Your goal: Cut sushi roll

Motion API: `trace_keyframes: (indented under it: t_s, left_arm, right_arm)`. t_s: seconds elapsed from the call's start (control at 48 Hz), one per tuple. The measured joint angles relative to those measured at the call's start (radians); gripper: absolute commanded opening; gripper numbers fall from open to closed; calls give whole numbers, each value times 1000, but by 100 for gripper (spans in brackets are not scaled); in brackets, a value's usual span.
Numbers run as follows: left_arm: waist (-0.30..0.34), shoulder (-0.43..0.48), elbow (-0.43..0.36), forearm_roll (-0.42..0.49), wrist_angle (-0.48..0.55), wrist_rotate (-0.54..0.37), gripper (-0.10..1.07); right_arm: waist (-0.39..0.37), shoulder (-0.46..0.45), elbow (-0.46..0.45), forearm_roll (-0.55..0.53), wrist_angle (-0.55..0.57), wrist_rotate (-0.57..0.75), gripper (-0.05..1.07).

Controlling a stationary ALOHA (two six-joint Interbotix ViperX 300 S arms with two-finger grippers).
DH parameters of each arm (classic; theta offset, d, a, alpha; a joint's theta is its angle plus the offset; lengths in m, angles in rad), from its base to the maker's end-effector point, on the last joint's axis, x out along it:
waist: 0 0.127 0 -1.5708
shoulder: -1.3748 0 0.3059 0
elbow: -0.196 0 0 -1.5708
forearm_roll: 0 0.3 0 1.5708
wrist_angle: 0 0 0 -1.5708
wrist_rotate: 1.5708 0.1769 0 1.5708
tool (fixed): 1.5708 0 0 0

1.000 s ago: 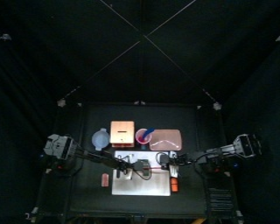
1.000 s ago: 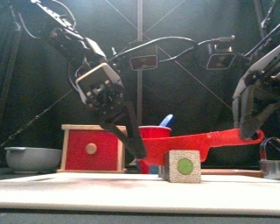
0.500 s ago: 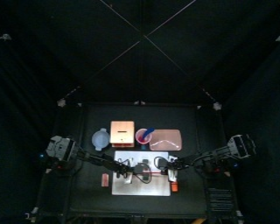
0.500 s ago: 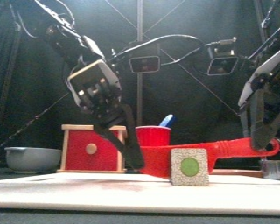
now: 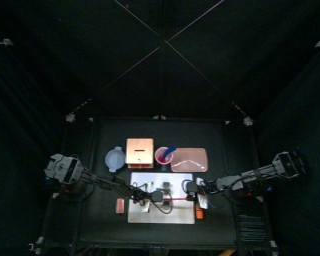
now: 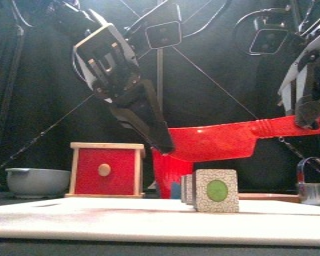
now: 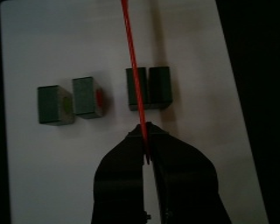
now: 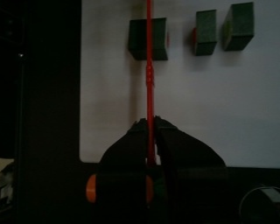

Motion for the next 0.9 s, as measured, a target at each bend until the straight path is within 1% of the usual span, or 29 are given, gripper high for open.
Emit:
trace_keyframes:
  t_s: [0.188, 0.375, 0.646, 0.896]
  left_arm:
    - [-9, 14, -12, -17, -2, 2, 35]
    - [-12, 23, -11, -18, -2, 2, 35]
    - [-9, 26, -15, -18, 5, 2, 35]
    - [-8, 25, -20, 21, 15, 2, 35]
  right_arm:
    - [21, 23, -5, 29, -2, 0, 30]
    - [23, 44, -8, 32, -3, 0, 30]
    - [25, 55, -12, 17, -3, 0, 30]
    - [21, 57, -26, -25, 5, 0, 29]
